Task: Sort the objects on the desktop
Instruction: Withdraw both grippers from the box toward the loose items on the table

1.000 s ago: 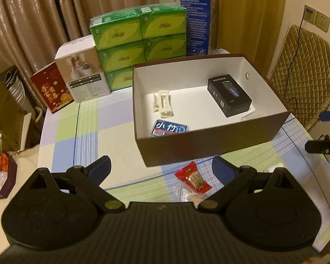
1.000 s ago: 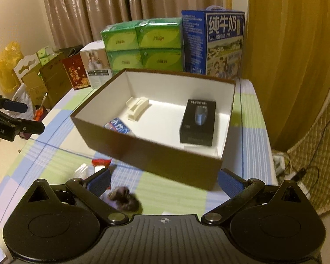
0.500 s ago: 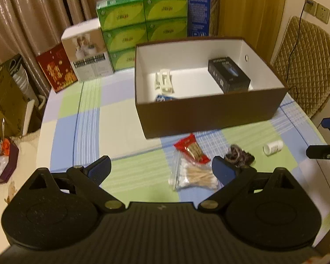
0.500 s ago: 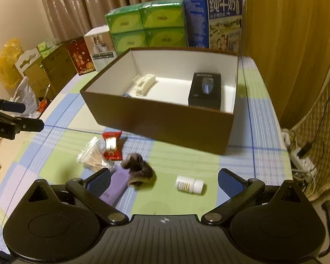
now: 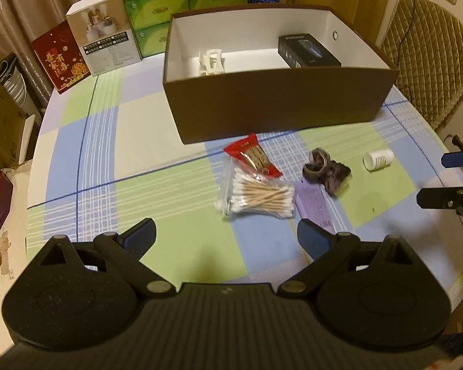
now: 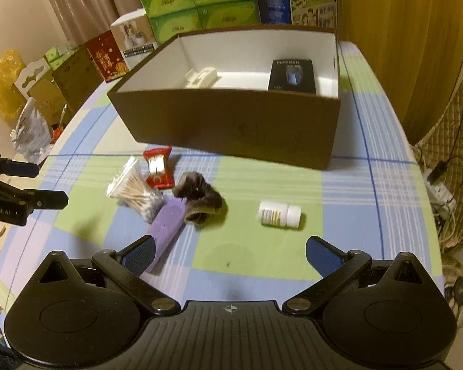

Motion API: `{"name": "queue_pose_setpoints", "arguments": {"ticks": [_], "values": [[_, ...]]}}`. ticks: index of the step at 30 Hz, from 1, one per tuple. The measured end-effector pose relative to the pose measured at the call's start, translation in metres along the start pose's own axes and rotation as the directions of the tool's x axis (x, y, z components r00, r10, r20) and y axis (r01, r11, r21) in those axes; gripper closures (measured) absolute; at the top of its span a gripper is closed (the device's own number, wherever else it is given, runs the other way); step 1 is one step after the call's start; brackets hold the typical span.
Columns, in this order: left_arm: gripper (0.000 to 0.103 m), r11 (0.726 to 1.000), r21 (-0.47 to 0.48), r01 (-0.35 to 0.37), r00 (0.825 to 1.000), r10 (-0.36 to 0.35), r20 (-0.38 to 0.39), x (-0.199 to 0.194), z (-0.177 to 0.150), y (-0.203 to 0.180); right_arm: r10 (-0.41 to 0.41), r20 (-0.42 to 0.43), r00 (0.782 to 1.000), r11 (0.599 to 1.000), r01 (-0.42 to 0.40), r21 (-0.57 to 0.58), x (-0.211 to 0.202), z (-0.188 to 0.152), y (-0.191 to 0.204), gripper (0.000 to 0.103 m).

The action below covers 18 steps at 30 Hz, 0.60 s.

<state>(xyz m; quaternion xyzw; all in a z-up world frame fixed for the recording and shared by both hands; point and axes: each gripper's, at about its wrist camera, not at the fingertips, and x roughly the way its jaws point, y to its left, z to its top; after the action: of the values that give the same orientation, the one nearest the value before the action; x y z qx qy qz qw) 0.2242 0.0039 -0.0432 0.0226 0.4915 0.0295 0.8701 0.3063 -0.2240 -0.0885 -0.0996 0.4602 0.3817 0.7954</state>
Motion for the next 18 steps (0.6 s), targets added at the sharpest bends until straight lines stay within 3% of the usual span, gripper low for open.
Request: {"name": "queue_pose_setpoints", "arguments": {"ticks": [18], "values": [[0.007, 0.999, 0.038, 0.019, 1.0, -0.02, 0.01, 0.025, -0.005, -0.015, -0.074, -0.011, 0.997, 0.997, 0.075, 0.024, 0.024, -0.014, -0.005, 0.002]]}}
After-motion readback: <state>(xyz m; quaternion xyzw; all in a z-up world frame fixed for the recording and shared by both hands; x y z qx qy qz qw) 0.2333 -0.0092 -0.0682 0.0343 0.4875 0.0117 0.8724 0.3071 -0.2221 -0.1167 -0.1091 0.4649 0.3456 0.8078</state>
